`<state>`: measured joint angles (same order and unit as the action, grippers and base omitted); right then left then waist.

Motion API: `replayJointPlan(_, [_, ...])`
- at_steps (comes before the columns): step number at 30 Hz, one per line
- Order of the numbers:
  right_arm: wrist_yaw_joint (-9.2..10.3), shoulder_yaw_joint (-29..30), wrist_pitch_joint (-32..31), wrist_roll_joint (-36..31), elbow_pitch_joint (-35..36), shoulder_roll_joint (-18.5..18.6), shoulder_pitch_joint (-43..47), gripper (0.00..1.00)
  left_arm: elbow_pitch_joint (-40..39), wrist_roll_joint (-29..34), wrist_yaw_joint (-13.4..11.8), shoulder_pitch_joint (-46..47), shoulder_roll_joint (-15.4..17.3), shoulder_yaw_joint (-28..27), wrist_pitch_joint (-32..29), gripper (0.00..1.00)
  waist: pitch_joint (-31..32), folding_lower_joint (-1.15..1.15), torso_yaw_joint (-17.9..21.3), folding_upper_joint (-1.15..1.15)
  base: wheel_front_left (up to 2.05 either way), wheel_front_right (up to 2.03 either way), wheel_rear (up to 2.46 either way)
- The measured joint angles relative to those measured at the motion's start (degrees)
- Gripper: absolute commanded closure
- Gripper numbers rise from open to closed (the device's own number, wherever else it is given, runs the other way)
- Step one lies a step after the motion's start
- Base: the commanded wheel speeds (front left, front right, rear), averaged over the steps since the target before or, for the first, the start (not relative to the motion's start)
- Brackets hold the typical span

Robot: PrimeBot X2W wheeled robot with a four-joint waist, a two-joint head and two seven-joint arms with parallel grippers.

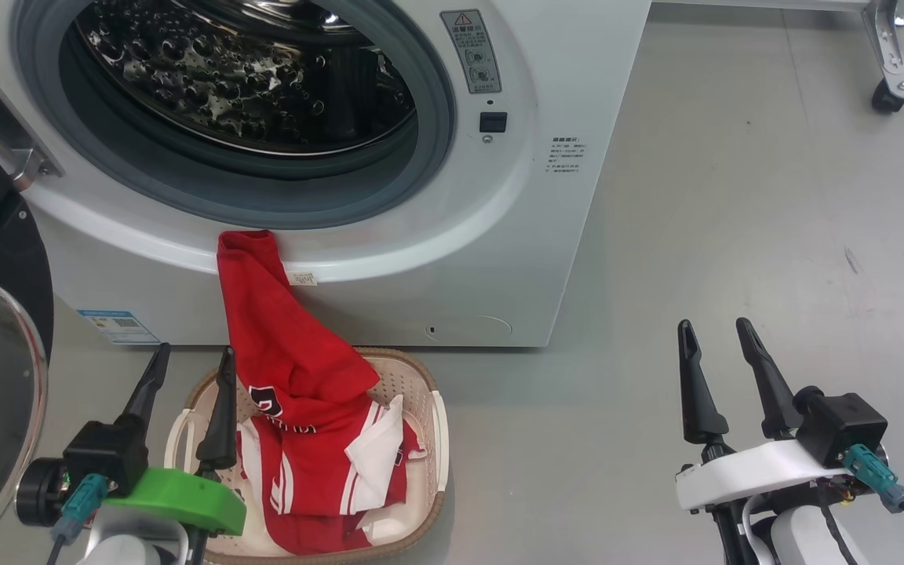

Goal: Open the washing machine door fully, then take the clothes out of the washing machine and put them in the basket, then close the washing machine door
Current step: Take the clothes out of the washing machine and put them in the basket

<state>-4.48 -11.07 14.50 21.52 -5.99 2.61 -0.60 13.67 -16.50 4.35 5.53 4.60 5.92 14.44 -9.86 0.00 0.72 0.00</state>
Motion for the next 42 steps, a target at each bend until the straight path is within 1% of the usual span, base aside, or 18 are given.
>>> replayJointPlan(17, [-0.11,0.1,0.0,0.0,0.7,0.0,0.0,0.0,-1.2,0.7,0.1,-0.6,-0.2,-0.2,0.0,0.0,-1.9,0.0,0.4,0.0,0.0,0.0,0.0])
replayJointPlan(28, [-0.1,-1.0,0.0,-0.3,1.4,0.0,-0.1,0.0,1.8,0.8,0.1,-0.9,-0.1,-0.5,-0.3,0.0,-5.8,0.0,1.2,0.0,0.0,0.0,0.0])
replayJointPlan(32, [-0.09,-1.7,0.0,-0.8,1.8,0.0,-0.6,0.0,2.8,0.3,0.3,-0.7,0.1,-0.7,-1.8,0.0,-7.7,0.0,1.7,0.0,0.0,0.0,0.0])
replayJointPlan(35, [-0.08,-2.4,0.0,-1.4,2.2,0.0,-1.5,0.0,4.5,-1.3,0.3,1.0,0.4,-2.1,-4.0,0.0,-10.1,0.0,2.2,0.0,0.0,0.0,0.0])
replayJointPlan(39, [0.04,-3.2,0.0,-1.9,2.6,0.0,-2.3,0.0,5.8,-3.7,0.6,4.9,1.3,-3.9,-6.1,0.0,-12.7,0.0,2.9,0.0,0.0,0.0,0.0])
replayJointPlan(42, [0.07,-3.7,0.0,-2.4,3.0,0.0,-3.1,0.0,7.1,-4.4,0.6,8.0,2.6,-5.5,-8.0,0.0,-14.8,0.0,3.5,0.0,0.0,0.0,0.0])
